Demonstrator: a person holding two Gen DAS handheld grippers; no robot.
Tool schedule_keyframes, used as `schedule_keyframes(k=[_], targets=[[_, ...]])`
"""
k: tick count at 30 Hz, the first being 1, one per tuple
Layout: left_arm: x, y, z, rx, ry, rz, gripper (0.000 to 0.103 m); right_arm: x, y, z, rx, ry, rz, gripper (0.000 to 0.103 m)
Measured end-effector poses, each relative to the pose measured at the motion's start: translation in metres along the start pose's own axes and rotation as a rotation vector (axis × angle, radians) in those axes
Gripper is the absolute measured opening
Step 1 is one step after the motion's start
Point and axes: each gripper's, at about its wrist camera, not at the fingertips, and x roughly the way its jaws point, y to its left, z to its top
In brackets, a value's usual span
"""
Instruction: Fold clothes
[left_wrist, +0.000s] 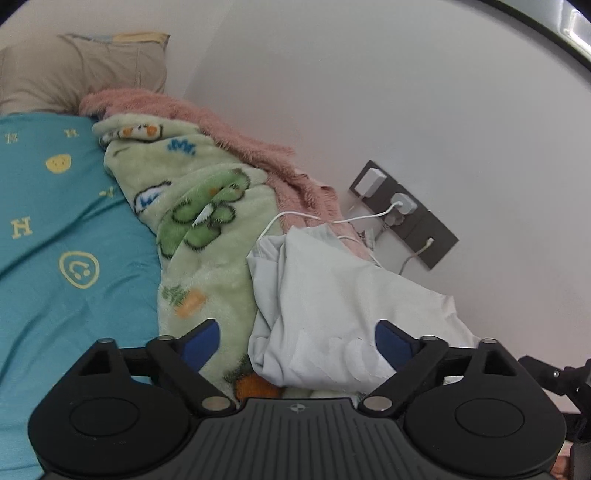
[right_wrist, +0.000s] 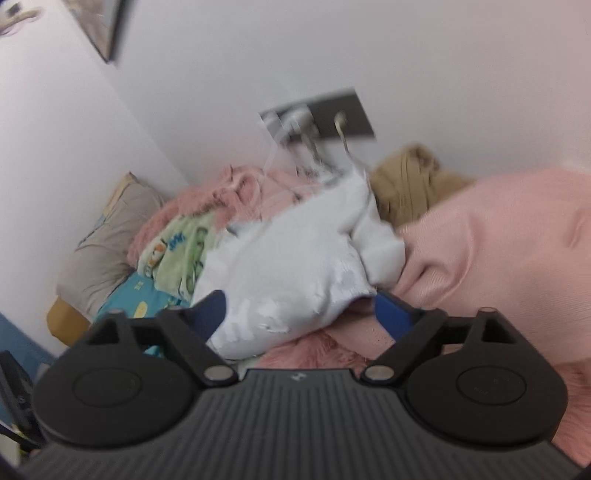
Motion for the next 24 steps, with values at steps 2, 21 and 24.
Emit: schedule_keyframes(k=[2,21,24], targets=[[-0.025,-0.01,-0.001,0.046,-0.035,0.008,0.102,-0.018,0.012,-0.002,-0.042,-0.018,0.016,0.089],[-0.252,-0.056,-0.069,0.325,-0.365,0.074,0.103,-0.189,0.088,-0.072,-0.295,-0.271,0.143,0.089],[-0.274,-0.047,-0.084,0.32,-0.384,0.07,0.103,-0.201,0.093,-0.09,-0.327,-0.303,0.149,0.089]])
